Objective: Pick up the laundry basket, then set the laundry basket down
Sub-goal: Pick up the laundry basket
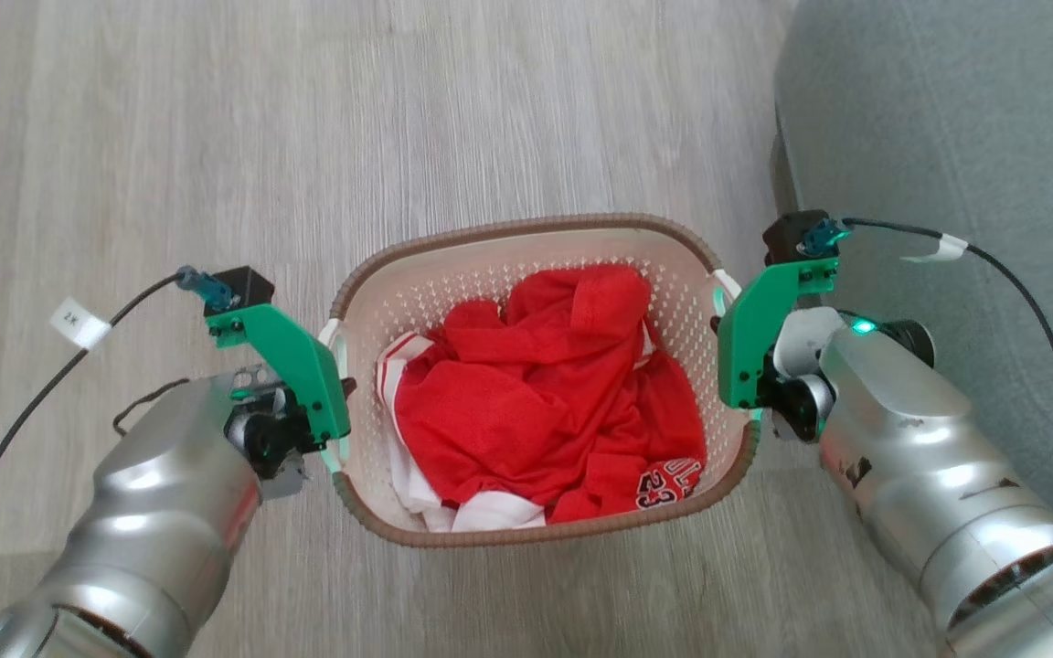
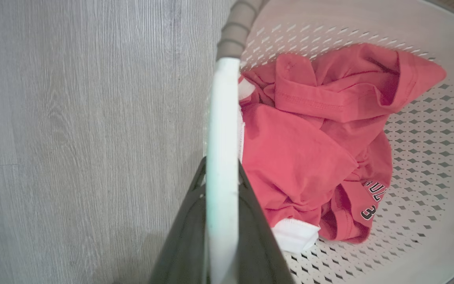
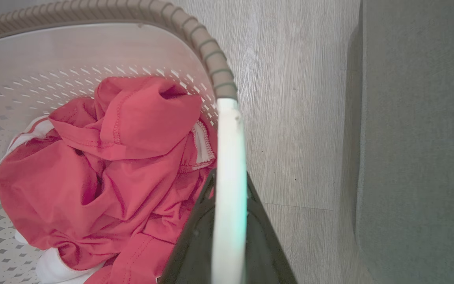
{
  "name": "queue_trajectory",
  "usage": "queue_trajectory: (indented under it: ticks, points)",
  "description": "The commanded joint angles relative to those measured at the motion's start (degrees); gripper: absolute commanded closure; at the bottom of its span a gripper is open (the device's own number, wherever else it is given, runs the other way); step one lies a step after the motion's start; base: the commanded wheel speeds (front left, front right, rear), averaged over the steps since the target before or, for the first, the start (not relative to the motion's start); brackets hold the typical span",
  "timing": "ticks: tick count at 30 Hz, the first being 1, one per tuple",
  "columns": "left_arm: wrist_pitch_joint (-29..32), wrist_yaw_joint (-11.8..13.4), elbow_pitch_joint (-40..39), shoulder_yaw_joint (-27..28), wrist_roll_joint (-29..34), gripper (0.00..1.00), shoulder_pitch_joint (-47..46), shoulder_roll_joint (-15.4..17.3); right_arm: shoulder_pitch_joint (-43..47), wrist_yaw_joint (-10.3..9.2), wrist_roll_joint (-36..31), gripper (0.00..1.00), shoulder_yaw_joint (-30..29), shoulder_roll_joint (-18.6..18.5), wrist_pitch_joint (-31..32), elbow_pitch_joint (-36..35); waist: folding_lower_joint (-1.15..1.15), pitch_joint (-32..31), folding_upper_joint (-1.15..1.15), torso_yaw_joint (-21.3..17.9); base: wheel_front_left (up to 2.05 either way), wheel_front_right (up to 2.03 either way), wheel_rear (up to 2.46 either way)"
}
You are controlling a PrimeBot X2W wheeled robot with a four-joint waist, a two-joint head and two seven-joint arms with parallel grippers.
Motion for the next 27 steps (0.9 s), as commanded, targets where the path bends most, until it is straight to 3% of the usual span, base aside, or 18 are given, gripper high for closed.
queue_trajectory:
  ticks: [1, 17, 27]
  points:
    - [-0.13, 0.06, 0.68, 1.62, -0.47, 1.0, -1.38, 4.2, 0.48, -0.12, 0.55, 1.0, 0.43, -0.93, -0.61, 0.07, 0.01, -2.06, 0.0, 0.17, 0.0, 0.0, 0.0]
    - [3.4, 0.06, 3.24, 0.43, -1.48, 1.0, 2.84, 3.78, 4.77, -0.12, 4.63, 1.0, 1.31, -0.81, -0.1, 1.82, 0.01, -12.36, 0.0, 0.15, 0.0, 0.0, 0.0]
    - [5.17, 0.19, 3.96, 0.12, -1.79, 1.0, 4.66, 3.42, 7.04, -0.12, 6.58, 1.0, 1.71, -0.77, 1.24, 2.56, 0.01, -14.94, 0.0, 0.18, 0.0, 0.0, 0.0]
